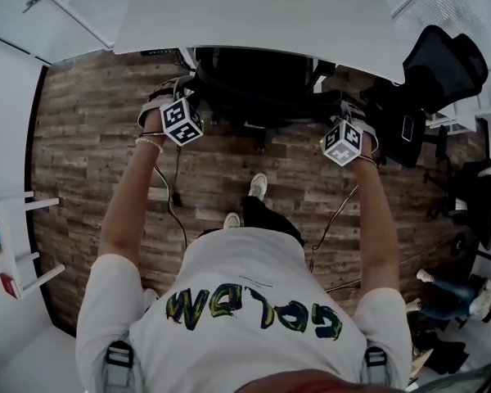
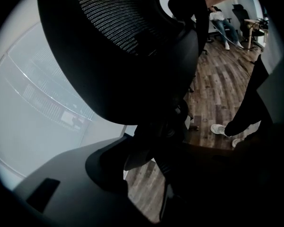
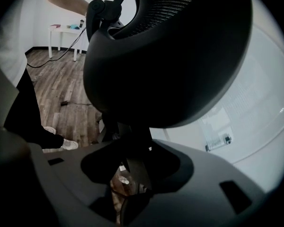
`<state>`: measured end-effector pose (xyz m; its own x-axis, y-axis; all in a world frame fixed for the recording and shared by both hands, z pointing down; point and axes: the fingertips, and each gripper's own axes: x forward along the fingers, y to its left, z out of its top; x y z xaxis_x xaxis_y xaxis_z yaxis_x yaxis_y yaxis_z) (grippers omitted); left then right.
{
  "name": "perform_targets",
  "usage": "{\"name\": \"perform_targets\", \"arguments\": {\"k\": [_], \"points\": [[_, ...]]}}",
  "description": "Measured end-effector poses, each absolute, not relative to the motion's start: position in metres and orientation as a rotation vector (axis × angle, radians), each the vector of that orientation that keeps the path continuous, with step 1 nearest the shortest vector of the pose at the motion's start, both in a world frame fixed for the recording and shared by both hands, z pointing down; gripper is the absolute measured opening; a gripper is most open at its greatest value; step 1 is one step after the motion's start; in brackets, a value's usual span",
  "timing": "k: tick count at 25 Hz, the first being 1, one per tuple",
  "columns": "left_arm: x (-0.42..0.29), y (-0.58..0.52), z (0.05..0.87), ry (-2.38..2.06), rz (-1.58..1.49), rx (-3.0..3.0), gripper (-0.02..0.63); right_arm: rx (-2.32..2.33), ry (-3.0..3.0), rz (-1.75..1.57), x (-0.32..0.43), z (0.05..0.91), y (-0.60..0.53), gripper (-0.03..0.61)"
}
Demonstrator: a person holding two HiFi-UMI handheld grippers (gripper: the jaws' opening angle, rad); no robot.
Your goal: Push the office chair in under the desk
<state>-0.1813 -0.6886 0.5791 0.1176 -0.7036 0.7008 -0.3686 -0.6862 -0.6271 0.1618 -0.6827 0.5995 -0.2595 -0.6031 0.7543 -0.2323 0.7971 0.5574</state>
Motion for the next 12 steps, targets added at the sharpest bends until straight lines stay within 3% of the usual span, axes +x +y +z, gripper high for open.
{"name": "perform_targets", "arguments": {"k": [12], "points": [[-0.179,-0.761,0.582,1.102,-1.629,-2.065,0.163,0.602,-1.854,-0.427,0.167,0.600,-0.760,0.190]]}}
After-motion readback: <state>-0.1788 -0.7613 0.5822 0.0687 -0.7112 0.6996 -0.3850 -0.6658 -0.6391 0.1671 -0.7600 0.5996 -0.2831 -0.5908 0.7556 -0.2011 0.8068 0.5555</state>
